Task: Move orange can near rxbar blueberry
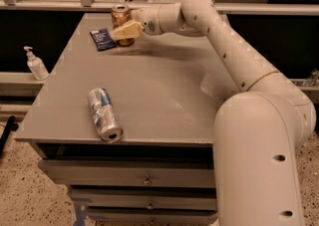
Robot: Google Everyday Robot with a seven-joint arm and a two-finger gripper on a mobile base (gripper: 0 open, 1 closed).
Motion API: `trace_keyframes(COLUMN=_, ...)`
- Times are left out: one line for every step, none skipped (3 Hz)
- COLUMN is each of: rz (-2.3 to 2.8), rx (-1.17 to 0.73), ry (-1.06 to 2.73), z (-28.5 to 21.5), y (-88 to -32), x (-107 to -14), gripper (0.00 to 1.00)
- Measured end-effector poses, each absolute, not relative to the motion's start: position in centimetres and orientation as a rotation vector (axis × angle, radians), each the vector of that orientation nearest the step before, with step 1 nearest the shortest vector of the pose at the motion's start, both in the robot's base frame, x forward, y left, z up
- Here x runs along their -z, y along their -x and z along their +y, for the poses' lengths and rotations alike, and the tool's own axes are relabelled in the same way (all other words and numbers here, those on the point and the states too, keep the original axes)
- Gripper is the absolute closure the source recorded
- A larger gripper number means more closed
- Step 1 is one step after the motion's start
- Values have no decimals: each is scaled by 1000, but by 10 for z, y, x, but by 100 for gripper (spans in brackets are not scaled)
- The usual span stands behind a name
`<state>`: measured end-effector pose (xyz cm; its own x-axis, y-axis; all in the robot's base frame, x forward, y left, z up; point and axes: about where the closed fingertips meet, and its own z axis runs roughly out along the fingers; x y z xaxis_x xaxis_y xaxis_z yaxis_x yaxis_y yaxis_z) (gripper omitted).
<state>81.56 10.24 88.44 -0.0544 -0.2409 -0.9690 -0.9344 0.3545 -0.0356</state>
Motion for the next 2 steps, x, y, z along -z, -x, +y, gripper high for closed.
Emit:
trace_keyframes(rz=1551, rx=-810, ry=1069, z=87, y=-813, x=-886, gripper=0)
trace_keyframes(rz=1573, rx=-774, ry=974, z=38, y=-812, x=-888, gripper=0)
